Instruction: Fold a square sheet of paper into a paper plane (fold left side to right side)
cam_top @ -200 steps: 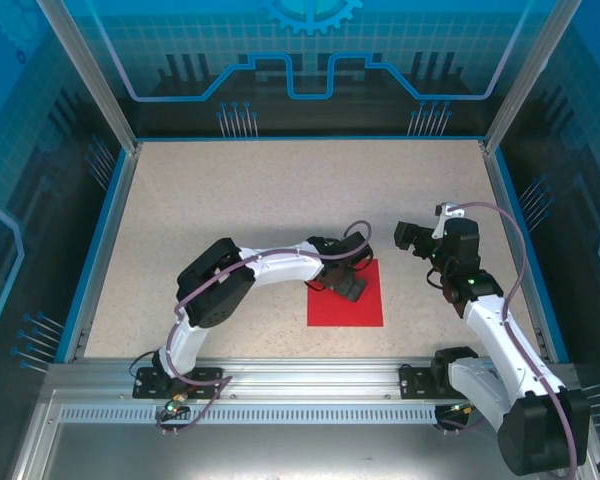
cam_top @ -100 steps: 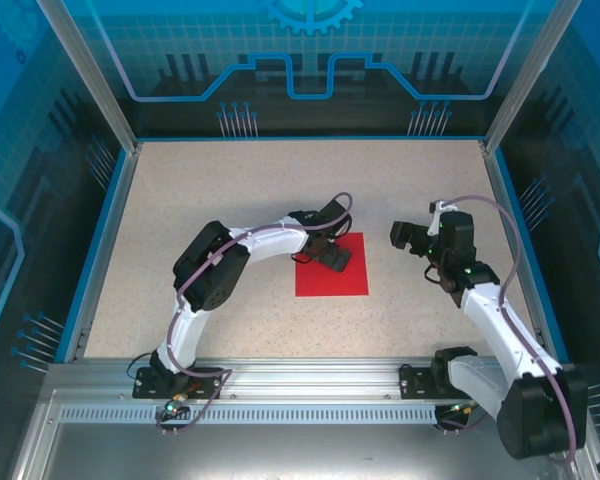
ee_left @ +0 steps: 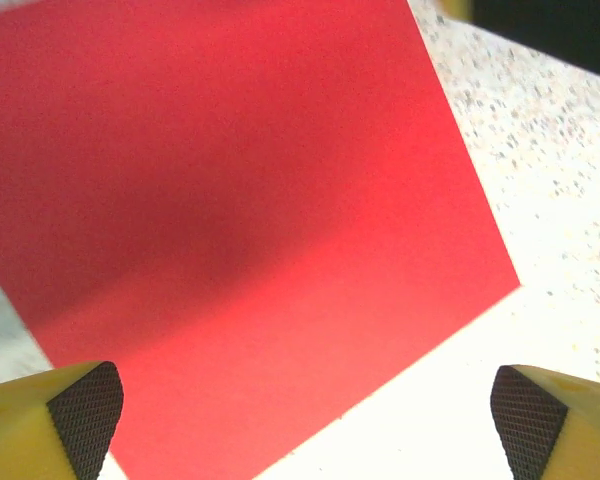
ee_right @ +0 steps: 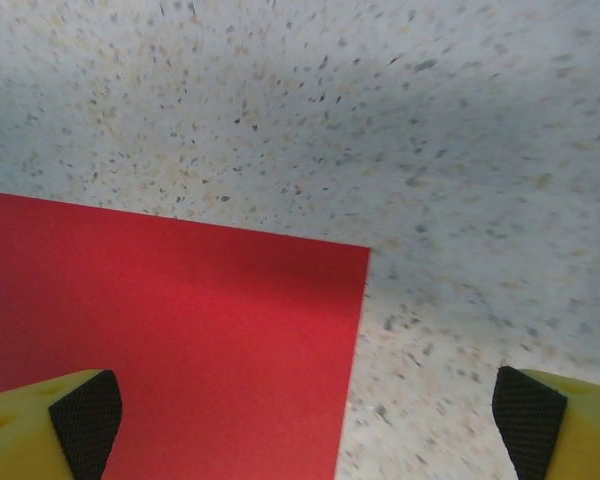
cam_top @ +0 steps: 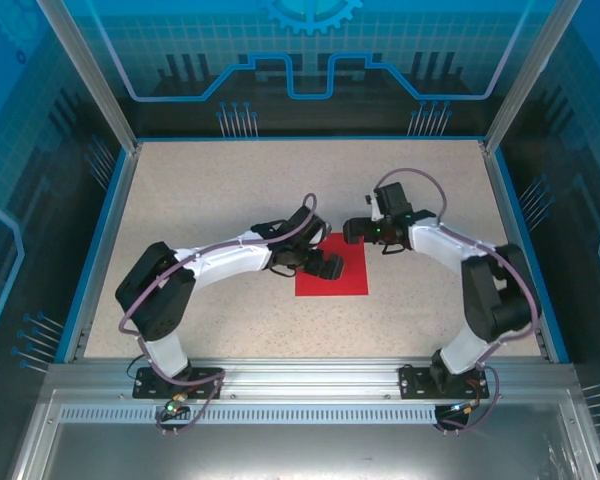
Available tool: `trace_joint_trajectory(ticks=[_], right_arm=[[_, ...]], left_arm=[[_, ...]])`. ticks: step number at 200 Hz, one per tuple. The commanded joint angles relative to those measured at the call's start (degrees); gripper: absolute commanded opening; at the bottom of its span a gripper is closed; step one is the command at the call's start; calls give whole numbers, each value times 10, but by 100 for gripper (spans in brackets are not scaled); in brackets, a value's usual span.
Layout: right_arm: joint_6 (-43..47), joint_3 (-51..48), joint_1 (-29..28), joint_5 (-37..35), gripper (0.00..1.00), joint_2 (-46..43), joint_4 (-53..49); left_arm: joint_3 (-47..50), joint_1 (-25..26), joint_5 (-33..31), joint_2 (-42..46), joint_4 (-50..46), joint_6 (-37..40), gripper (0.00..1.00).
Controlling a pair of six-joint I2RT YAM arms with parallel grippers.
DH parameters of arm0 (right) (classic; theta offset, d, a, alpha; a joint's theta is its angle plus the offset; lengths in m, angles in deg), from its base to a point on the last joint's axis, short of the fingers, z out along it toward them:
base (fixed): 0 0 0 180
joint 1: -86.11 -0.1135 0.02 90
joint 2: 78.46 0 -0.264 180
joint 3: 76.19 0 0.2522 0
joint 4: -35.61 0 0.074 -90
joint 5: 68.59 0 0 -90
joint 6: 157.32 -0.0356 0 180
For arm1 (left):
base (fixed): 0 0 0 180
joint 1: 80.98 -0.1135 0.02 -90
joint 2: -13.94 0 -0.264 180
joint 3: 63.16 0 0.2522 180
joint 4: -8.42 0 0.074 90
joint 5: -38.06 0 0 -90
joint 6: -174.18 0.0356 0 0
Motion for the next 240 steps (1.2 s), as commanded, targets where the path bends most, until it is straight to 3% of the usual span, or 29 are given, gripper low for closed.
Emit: trace_joint_trajectory(ticks=[1, 89, 161, 186, 240], right_arm=[[3, 42, -16, 0, 99, 45, -34], [-6, 69, -49, 6, 98, 123, -63], [-16, 34, -78, 88, 84, 104, -61], [-11, 24, -84, 87, 77, 92, -66], [1, 23, -79, 121, 44, 82, -70]], left_arm=[[24, -2, 59, -17, 28, -63, 95], [15, -2, 46, -92, 14, -87, 75], [28, -2, 28, -86, 23, -87, 69], [41, -6, 33, -71, 43, -91, 68], [103, -40, 81, 4, 114, -98, 68]])
